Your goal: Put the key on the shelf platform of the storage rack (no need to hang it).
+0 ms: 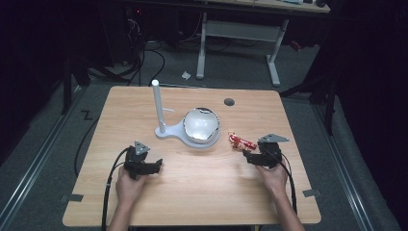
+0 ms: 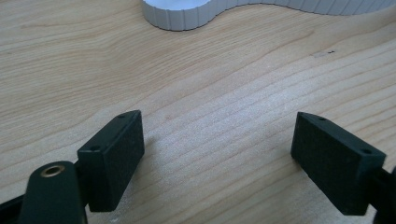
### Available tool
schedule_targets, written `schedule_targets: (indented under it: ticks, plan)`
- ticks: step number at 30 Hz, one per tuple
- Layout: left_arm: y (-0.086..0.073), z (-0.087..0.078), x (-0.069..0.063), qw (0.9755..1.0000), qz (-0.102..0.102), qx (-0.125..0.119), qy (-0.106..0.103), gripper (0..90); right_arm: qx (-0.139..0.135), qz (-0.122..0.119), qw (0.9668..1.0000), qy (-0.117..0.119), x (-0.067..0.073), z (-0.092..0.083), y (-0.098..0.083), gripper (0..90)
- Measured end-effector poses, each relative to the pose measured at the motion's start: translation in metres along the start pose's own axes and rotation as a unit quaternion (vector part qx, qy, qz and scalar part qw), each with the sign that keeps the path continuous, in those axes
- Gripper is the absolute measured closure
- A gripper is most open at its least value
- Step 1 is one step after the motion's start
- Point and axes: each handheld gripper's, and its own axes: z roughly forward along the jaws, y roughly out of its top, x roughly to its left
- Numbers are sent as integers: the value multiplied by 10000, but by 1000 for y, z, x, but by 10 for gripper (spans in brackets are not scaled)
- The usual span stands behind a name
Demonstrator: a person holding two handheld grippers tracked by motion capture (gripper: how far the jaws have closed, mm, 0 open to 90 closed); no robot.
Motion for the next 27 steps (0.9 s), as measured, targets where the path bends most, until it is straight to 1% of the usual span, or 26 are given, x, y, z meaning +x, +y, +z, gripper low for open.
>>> schedule_targets:
  ticks: [2,4,6,10,11,12,14,17,19,21,23,25,27]
  plan:
    - [0,0,0,10000,-5,-4,0,176,68,65,9999,79,-1,4,3,265]
    - [0,0,0,10000,8,1,2,175,109,15,9999,86,-2,11,8,260]
    - [0,0,0,10000,0,-5,1,176,78,30,9999,104,-2,12,10,261]
    - [0,0,0,10000,5,1,3,175,145,-29,9998,132,-2,18,17,260]
    - [0,0,0,10000,-1,-5,2,175,163,-118,9998,78,-2,21,19,265]
    - [0,0,0,10000,-1,-4,0,175,163,-118,9998,78,-2,21,19,265]
    - [0,0,0,10000,-2,-5,-1,175,259,-167,9995,81,-3,26,21,264]
    - [0,0,0,10000,-3,-5,1,175,352,-176,9992,88,-5,32,22,264]
    - [0,0,0,10000,-2,1,-6,175,449,-229,9987,25,-7,39,22,257]
    - [0,0,0,10000,0,1,-10,175,466,-237,9986,-17,-7,41,22,257]
    - [0,0,0,10000,5,2,-13,174,446,-210,9988,5,-9,43,21,257]
    - [0,0,0,10000,10,4,-14,173,394,-113,9991,111,-13,46,21,257]
    - [0,0,0,10000,12,4,-17,172,370,-101,9992,139,-15,46,21,257]
